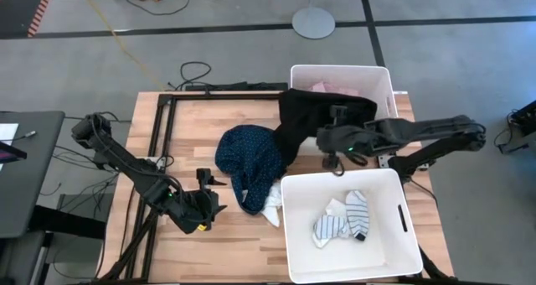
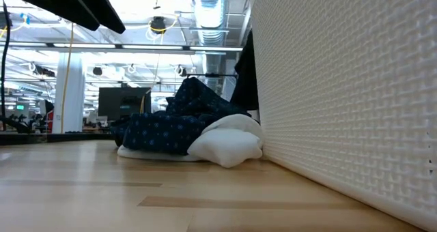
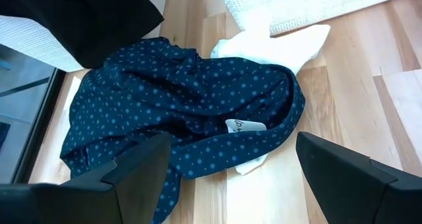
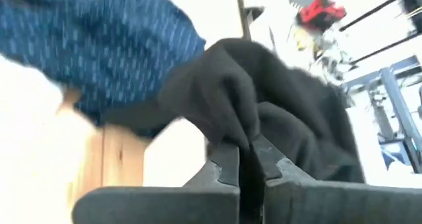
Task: Sort clothes
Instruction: Put the black shirt into the top white laundry bin
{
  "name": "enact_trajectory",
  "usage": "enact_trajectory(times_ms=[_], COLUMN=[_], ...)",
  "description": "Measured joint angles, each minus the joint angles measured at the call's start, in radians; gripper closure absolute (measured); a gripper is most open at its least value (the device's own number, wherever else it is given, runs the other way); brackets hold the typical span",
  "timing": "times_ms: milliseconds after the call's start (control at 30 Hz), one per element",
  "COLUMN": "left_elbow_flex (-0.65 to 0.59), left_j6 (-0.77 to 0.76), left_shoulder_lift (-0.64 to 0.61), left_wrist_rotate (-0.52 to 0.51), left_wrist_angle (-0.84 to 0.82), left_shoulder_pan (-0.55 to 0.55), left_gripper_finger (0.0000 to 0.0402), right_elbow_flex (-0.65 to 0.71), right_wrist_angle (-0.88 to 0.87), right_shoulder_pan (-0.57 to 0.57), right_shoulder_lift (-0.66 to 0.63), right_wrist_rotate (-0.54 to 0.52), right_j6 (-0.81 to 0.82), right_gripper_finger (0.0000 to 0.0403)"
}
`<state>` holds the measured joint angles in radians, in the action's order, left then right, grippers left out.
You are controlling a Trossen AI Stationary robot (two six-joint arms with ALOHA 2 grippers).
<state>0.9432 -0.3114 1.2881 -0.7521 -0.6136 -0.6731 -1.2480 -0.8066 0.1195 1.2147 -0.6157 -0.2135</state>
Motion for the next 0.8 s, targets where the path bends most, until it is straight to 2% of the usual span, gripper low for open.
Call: enact_trajectory(times_ms=[67, 267, 367, 500, 633, 800], left_elbow_flex=[0.000, 0.000, 0.000, 0.000, 0.000, 0.000], left_j6=[0.002, 0.002, 0.002, 0.002, -0.003, -0.004], left_shoulder_lift=[0.000, 0.000, 0.000, 0.000, 0.000, 0.000], left_wrist_rotate=[0.000, 0.000, 0.000, 0.001, 0.001, 0.001], left_wrist_angle=[0.000, 0.000, 0.000, 0.001, 0.004, 0.004], left_shoulder_pan=[0.000, 0.000, 0.000, 0.000, 0.000, 0.000], left_gripper_finger=[0.0080, 0.0080, 0.0080, 0.0080, 0.0080, 0.0080], right_elbow_flex=[-0.015, -0.055, -0.069, -0.070, -0.070, -0.024], right_wrist_angle=[0.023, 0.049, 0.048, -0.017, -0.212, -0.338], right_shoulder_pan=[0.006, -0.004, -0.034, -0.099, -0.200, -0.312], right_shoulder_lift=[-0.027, -0.117, -0.159, -0.190, -0.176, -0.126], right_wrist_rotate=[-0.037, -0.274, -0.329, -0.333, -0.318, -0.182], right_j6=[-0.012, -0.018, 0.038, 0.125, 0.266, 0.368], right_gripper_finger=[0.0395, 0.0397, 0.0397, 0.0398, 0.0398, 0.0395])
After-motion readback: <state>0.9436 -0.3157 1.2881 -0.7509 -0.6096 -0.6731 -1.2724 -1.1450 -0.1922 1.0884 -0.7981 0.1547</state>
